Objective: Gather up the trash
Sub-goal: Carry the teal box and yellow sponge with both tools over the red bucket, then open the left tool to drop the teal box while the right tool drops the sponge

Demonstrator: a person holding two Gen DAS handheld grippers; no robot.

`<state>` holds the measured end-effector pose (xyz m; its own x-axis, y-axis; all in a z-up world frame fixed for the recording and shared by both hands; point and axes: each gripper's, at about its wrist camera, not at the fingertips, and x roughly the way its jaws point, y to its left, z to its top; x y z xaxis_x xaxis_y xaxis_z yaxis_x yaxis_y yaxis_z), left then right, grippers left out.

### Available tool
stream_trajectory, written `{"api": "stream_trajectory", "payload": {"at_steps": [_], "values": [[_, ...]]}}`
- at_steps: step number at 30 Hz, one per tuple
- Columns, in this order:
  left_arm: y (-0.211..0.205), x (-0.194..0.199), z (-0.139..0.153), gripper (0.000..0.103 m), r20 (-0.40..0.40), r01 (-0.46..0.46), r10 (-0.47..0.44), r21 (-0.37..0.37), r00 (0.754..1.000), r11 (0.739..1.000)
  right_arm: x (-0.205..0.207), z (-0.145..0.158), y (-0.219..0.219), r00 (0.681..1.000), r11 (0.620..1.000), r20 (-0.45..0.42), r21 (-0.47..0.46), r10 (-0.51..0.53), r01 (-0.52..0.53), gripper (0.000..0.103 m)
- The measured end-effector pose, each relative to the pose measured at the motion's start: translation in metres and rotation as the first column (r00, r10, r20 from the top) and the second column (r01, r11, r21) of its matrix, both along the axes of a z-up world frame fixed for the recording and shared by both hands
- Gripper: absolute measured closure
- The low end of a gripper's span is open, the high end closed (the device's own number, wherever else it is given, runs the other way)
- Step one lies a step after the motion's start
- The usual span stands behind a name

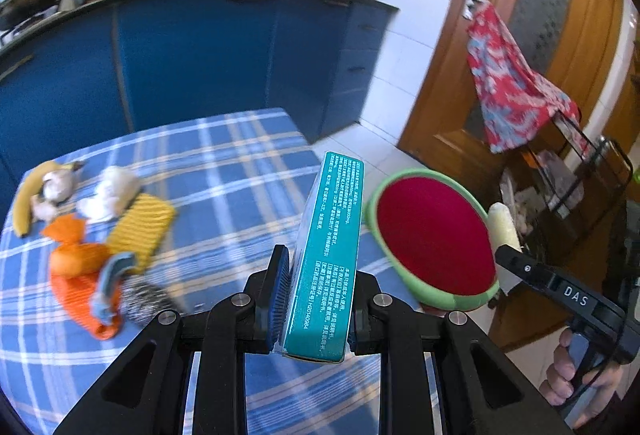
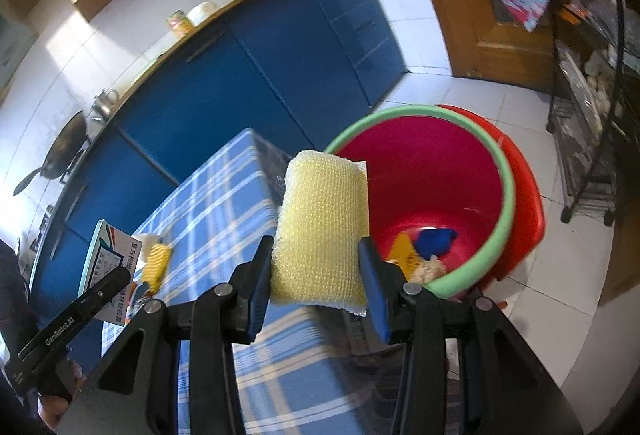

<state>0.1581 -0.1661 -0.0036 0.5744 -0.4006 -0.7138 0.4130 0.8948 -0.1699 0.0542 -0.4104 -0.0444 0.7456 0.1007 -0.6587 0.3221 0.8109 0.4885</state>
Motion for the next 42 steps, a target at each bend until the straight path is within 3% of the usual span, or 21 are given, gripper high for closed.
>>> {"api": "stream_trajectory", "payload": {"at_steps": [9,22,23,26,27,42], "values": [[-0.066,0.012,-0.020,0.079,-0.039,0.120,-0.119,0.022,0.992,0.993,0.005,-0.027,-0.040,0.997,0.998,-0.056,0.028,-0.046,0.048,0.057],[-0.135,0.029,-0.051,0.078,-0.104,0.222,-0.215,0.058,0.971,0.973,0.012,-0.051,-0.072,0.993,0.995,-0.087,0.056,-0.075,0.080,0.054],[-0.138,0.029,-0.053,0.076,-0.108,0.230,-0.222,0.067,0.969,0.971,0.012,-0.053,-0.073,0.993,0.995,-0.088,0.060,-0.078,0.083,0.051],[-0.147,0.027,-0.056,0.051,-0.103,0.233,-0.223,0.101,0.969,0.967,0.013,-0.057,-0.078,0.991,0.992,-0.098,0.072,-0.093,0.101,0.045],[-0.148,0.026,-0.056,0.047,-0.097,0.232,-0.222,0.108,0.970,0.967,0.013,-0.058,-0.079,0.991,0.992,-0.100,0.077,-0.094,0.102,0.045],[-0.137,0.024,-0.050,0.047,-0.100,0.196,-0.186,0.108,0.978,0.975,0.003,-0.054,-0.083,0.990,0.989,-0.081,0.084,-0.115,0.122,0.043]]}}
